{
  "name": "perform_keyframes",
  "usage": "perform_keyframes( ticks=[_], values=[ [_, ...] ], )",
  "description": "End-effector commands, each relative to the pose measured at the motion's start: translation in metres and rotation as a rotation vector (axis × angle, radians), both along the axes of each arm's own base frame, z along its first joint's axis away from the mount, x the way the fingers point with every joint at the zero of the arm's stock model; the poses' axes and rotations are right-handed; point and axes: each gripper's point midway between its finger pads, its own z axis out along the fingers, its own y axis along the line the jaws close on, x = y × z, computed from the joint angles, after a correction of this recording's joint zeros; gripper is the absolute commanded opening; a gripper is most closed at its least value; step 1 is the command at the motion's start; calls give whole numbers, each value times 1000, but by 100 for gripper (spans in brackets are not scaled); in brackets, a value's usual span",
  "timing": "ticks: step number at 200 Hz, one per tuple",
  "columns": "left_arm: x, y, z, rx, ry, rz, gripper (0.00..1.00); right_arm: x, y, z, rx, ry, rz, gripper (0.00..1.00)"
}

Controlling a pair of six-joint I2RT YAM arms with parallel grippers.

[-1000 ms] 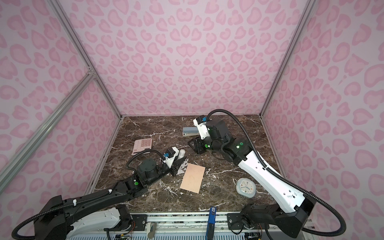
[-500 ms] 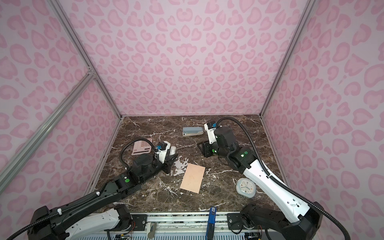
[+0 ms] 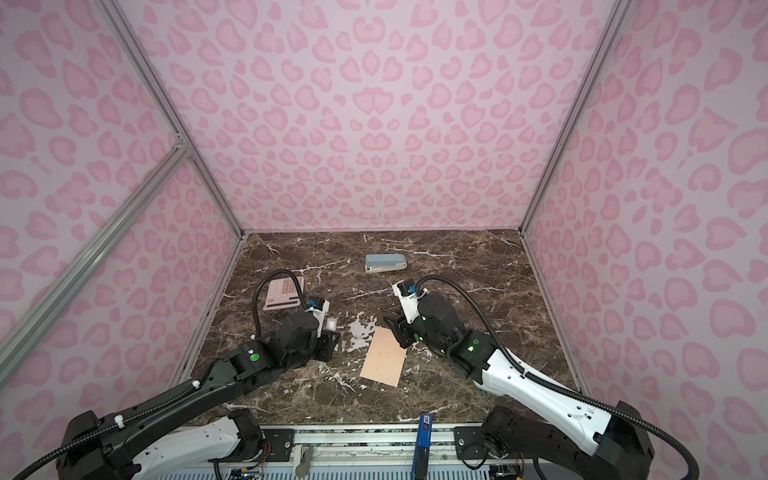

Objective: Place the letter into the envelope and seal it

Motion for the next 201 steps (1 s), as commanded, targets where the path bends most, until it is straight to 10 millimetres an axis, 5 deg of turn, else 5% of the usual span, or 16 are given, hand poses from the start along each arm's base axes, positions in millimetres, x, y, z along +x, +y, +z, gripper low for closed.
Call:
perform_keyframes(
  ticks=[1, 54, 142, 201],
  values=[
    [-4, 9, -21, 30, 108, 62, 8, 7, 6, 3, -3, -44, -14, 42],
    [13, 29, -48, 122, 181, 153, 11, 3, 9, -11, -61, -35, 1, 41],
    [31, 15, -91, 120, 303, 115, 11, -35, 30, -24, -34, -200, 218, 40],
    [30, 19, -107, 153, 339, 120, 12, -41, 29, -34, -59, -197, 238, 40]
  ],
)
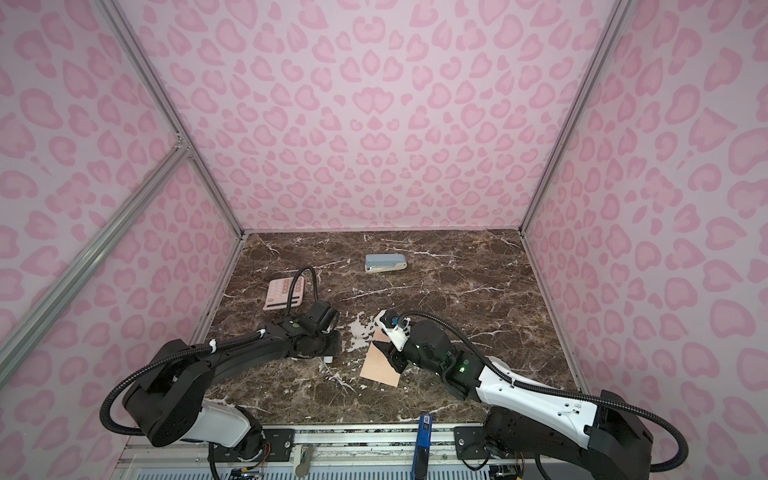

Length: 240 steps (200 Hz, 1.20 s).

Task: Place the letter into the envelope and seal it
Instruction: 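Lower the capped glue stick onto the table beside the envelope and open the left gripper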

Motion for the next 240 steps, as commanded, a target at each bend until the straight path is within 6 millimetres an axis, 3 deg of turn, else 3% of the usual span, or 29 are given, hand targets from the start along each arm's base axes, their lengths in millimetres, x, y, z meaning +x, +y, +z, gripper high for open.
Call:
perform_keyframes(
  ticks=[1, 40, 102, 185, 240],
  values=[
    [4, -3, 1, -8, -10, -6, 13, 0, 3, 3, 8, -30, 15, 40],
    [1, 1, -2, 5, -8, 1, 19, 3, 2, 3, -12, -45, 12, 40],
    [-3, 8, -9, 21, -3, 13, 21, 4, 5, 1, -31, -38, 15, 40],
    [-8, 14, -10, 29, -9, 27, 35, 4, 6, 4, -26, -39, 18, 40],
    [-9, 13, -11, 37, -8, 20, 35, 4, 7, 8, -28, -43, 23, 40]
  ],
)
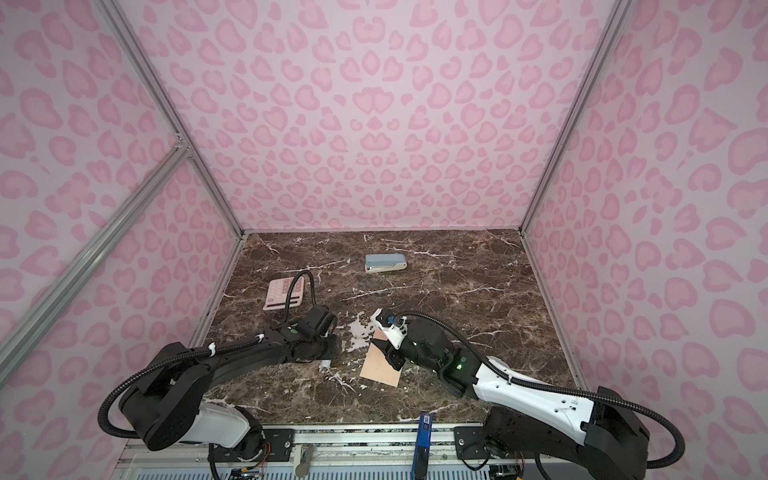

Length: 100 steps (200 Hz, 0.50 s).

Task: Place the letter into the envelope and seal it
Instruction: 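Lower the capped glue stick onto the table beside the envelope and open the left gripper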

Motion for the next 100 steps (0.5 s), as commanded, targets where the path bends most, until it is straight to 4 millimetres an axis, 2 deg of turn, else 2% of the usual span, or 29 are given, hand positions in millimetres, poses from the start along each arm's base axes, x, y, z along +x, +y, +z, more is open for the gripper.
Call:
perform_keyframes(
  ticks=[1, 27, 30, 41, 100],
  values=[
    [-3, 4, -3, 21, 15, 10, 35, 0, 1, 2, -6, -8, 3, 40],
    [-3, 5, -2, 21, 10, 16, 35, 0, 1, 3, -9, -9, 5, 40],
    [-3, 5, -1, 21, 9, 15, 40, 0, 1, 3, -9, -9, 5, 40],
    [-2, 5, 0, 21, 9, 14, 43, 0, 1, 3, -9, -8, 7, 40],
    [5, -3, 13, -9, -17, 3, 56, 1, 5, 5, -10, -11, 16, 40]
  ],
)
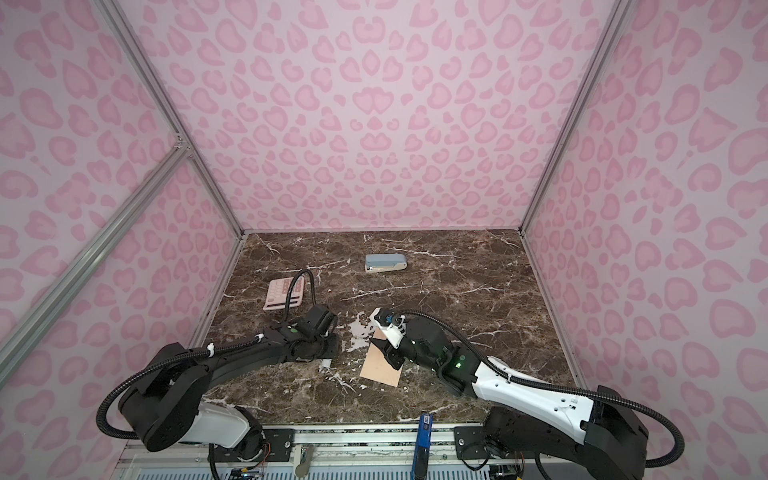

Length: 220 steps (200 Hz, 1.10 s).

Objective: Place the letter into the envelope and seal it

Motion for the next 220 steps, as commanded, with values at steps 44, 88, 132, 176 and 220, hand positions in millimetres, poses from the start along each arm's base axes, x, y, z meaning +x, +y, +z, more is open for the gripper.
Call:
perform_keyframes(
  ticks=[44, 88, 132, 176, 220],
  values=[
    [4, -1, 16, -8, -27, -1, 64, 1, 4, 6, 3, -16, 12, 40],
    [11, 0, 38, -23, -99, 6, 68, 1, 5, 5, 6, -14, 13, 40],
    [25, 13, 92, -2, -271, 27, 83, 6, 4, -1, 10, -8, -20, 40],
    [47, 41, 150, 15, -498, 106, 98, 39, -20, -11, -6, 3, -188, 40],
    [62, 84, 178, -15, -712, 240, 98, 100, -99, 3, 103, 14, -498, 39]
  ],
)
